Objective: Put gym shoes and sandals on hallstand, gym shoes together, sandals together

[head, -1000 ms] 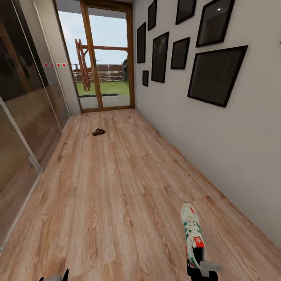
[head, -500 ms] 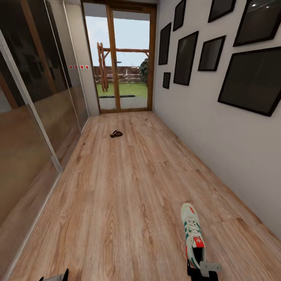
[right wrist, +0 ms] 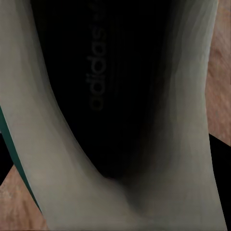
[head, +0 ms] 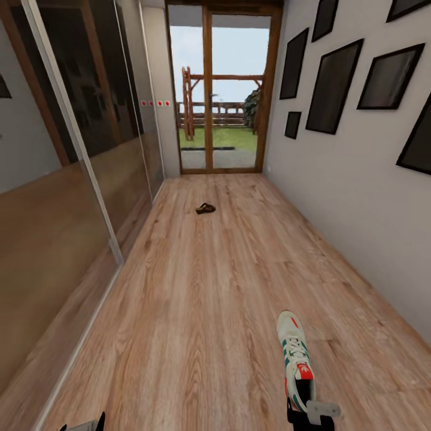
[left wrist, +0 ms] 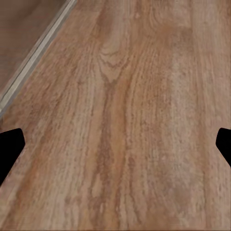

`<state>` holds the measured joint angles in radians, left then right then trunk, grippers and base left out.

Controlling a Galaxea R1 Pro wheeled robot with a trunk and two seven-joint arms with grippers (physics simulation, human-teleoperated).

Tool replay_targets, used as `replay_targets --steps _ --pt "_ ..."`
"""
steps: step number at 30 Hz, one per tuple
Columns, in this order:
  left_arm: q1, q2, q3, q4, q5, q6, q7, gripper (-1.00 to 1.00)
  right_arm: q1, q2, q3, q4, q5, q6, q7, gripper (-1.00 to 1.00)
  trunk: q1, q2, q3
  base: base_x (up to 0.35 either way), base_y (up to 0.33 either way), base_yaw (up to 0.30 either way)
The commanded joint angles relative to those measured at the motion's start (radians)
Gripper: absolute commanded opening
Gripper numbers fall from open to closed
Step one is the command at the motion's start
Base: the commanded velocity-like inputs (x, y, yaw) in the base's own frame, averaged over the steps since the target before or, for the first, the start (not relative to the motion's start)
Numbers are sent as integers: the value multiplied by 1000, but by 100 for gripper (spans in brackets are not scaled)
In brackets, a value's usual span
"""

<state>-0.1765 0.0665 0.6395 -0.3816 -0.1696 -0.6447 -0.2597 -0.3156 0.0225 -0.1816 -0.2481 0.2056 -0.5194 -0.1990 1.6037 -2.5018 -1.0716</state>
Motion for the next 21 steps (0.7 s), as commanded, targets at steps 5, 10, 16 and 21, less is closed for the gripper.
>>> replay_targets --steps 5,10,16,21 --pt "-1 -1 8 2 -11 -4 -5 100 0 -1 -6 0 11 -2 -4 -100 0 0 -1 313 95 202" --pt "-1 -1 8 2 -11 -4 -6 100 0 -8 -4 3 15 -2 -2 -100 0 0 -1 330 16 28" --pt "-1 -1 8 2 -11 -4 -6 100 0 -9 -4 5 44 -1 -3 -100 0 0 -1 336 -3 4" --pt "-1 -1 8 3 -11 -4 -6 100 0 -10 -5 6 69 -2 -3 -100 0 0 -1 329 -92 0"
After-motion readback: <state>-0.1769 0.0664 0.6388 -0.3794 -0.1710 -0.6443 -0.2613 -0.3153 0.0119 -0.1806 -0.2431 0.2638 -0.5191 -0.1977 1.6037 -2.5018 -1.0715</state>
